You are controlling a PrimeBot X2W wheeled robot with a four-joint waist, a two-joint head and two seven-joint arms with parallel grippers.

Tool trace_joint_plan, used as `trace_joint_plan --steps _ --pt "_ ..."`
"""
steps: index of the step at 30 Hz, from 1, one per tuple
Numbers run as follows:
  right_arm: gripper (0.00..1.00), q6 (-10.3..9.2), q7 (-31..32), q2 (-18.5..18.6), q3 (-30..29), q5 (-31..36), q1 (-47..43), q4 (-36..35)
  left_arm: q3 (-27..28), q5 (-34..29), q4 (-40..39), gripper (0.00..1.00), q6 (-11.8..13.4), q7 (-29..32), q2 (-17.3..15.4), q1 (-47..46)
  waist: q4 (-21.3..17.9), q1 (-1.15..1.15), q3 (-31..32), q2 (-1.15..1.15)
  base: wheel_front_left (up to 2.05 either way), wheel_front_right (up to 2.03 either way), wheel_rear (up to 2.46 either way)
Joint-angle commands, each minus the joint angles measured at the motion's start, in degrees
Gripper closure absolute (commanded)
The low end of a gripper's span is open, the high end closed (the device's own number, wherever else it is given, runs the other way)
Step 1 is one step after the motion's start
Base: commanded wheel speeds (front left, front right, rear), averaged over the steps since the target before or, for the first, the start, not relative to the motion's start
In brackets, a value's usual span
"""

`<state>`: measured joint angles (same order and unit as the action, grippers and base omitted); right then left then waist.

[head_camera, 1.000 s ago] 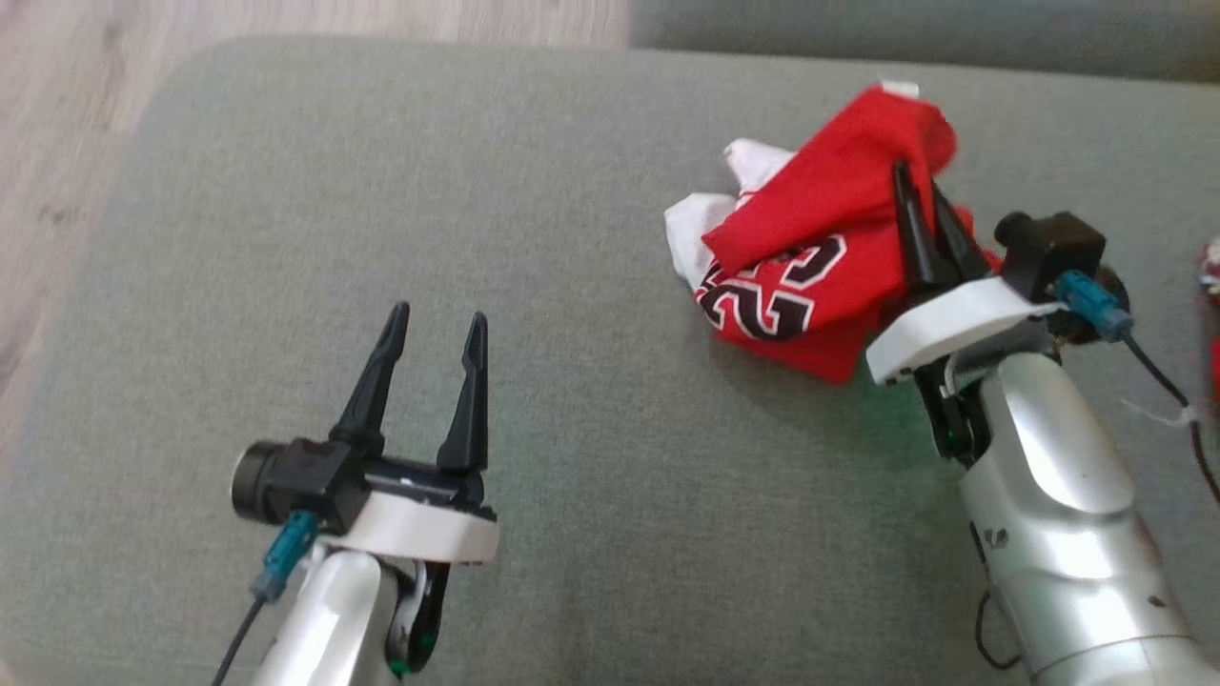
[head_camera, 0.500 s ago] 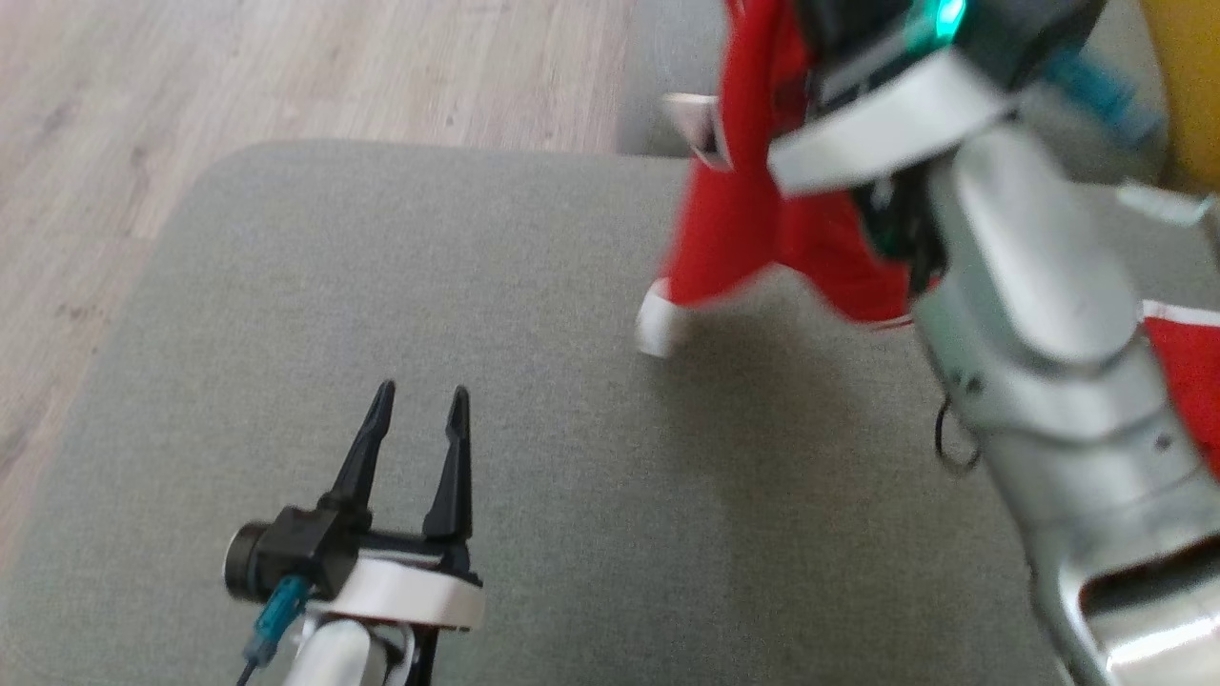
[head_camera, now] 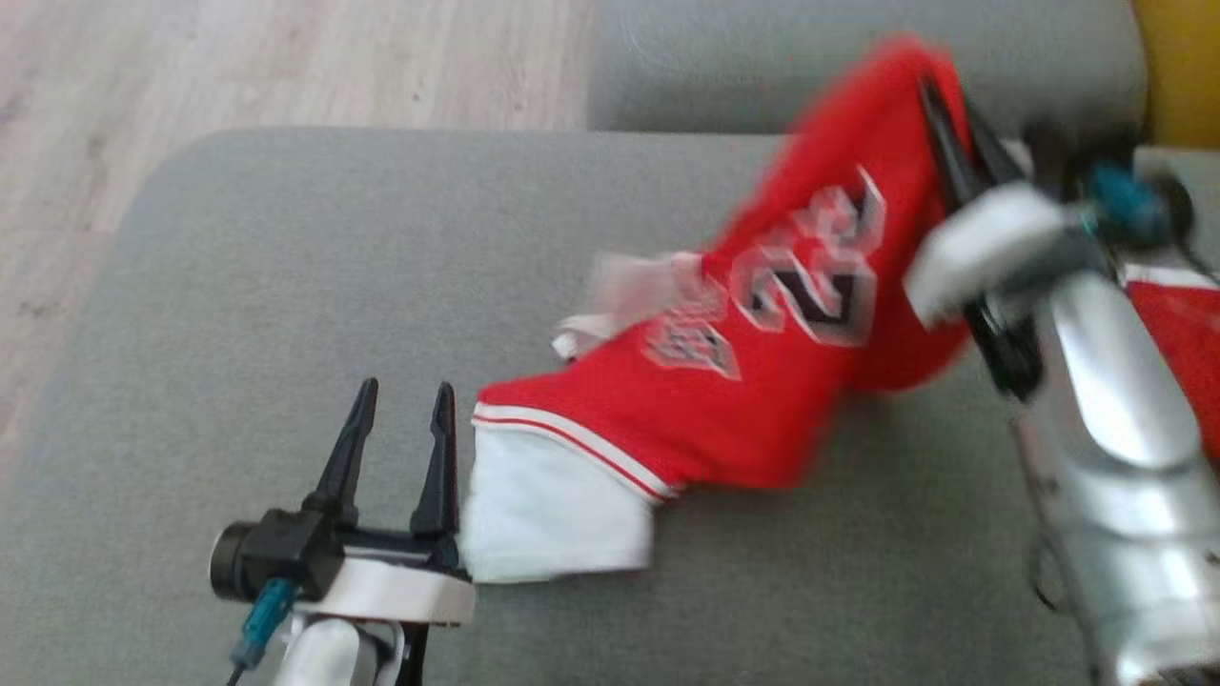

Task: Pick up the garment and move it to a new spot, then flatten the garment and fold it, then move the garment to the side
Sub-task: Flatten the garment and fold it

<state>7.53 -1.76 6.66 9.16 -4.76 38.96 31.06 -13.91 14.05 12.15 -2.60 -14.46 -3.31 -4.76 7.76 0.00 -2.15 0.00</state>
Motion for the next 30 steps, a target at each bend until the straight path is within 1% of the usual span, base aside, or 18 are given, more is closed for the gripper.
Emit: trace_joint_plan --steps 1,2,3,5,7,10,13,17,21,22,23,24,25,30 --pt "1.00 -0.04 -0.09 1.30 -0.99 2.02 1.09 -0.14 2.06 -0.64 -1.97 0.00 -0.36 -0.53 0.09 -3.76 -1.06 0.00 -1.81 0.00 0.00 0.00 0.00" --pt "0.46 -0.04 -0.41 2.19 -2.38 3.54 0.59 1.53 1.96 -0.86 -1.87 0.00 -0.49 -0.53 0.10 -4.18 -1.19 0.00 -2.41 0.00 0.00 0.00 0.00" --pt "0.00 -0.04 -0.40 2.77 -4.08 4.82 0.19 3.58 1.80 -1.09 -1.72 0.00 -0.63 -0.53 0.12 -4.65 -1.18 0.00 -2.84 0.00 0.00 0.00 0.00" --pt "0.00 -0.04 -0.93 3.37 -6.54 7.53 0.19 6.59 1.61 -1.26 -1.59 0.00 -0.72 -0.53 0.17 -5.50 -1.20 0.00 -3.59 0.00 0.00 0.00 0.00" --pt "0.00 -0.04 -2.39 2.33 -8.58 8.75 0.75 8.04 1.67 -1.17 -1.67 0.00 -0.65 -0.53 0.23 -6.14 -1.51 0.00 -4.14 0.00 0.00 0.00 0.00" --pt "0.00 -0.04 -5.29 0.55 -10.04 9.91 1.32 8.17 1.81 -1.17 -1.62 0.00 -0.74 -0.53 0.28 -6.75 -2.24 0.00 -4.44 0.00 0.00 0.00 0.00" --pt "0.00 -0.04 -8.42 -1.25 -10.97 8.96 0.44 6.44 1.95 -1.25 -1.48 0.00 -0.78 -0.53 0.31 -7.08 -3.20 0.00 -4.14 0.00 0.00 0.00 0.00" --pt "0.00 -0.04 -11.22 -2.88 -10.02 6.30 -3.29 1.61 2.35 -1.37 -1.37 0.00 -0.90 -0.53 0.34 -7.15 -5.23 0.00 -3.45 0.00 0.00 0.00 0.00" --pt "0.00 -0.04 -12.61 -3.60 -9.59 2.35 -10.36 -5.86 3.01 -1.49 -1.27 0.00 -1.00 -0.53 0.35 -7.28 -7.48 0.00 -2.82 0.00 0.00 0.00 0.00" --pt "0.00 -0.04 -12.61 -3.60 -9.59 2.35 -10.36 -5.86 3.01 -1.49 -1.27 0.00 -1.00 -0.53 0.35 -7.28 -7.48 0.00 -2.82 0.00 0.00 0.00 0.00" --pt "0.00 -0.04 -12.81 -3.67 -9.29 1.90 -12.62 -8.04 3.24 -1.44 -1.30 0.00 -1.00 -0.53 0.36 -7.33 -8.07 0.00 -2.71 0.00 0.00 0.00 0.00" --pt "0.00 -0.04 -13.07 -3.73 -9.50 1.92 -17.34 -12.36 3.52 -1.33 -1.24 0.00 -1.08 -0.53 0.37 -7.43 -9.11 0.00 -2.58 0.00 0.00 0.00 0.00" --pt "0.00 -0.04 -13.07 -3.73 -9.50 1.92 -17.34 -12.36 3.52 -1.33 -1.24 0.00 -1.08 -0.53 0.37 -7.43 -9.11 0.00 -2.58 0.00 0.00 0.00 0.00" --pt "0.00 -0.04 -13.21 -3.77 -10.41 -3.32 -27.40 -19.32 3.88 -1.63 -0.50 0.00 -1.57 -0.53 0.27 -8.67 -11.27 0.00 -2.74 0.00 0.00 0.00 0.00"
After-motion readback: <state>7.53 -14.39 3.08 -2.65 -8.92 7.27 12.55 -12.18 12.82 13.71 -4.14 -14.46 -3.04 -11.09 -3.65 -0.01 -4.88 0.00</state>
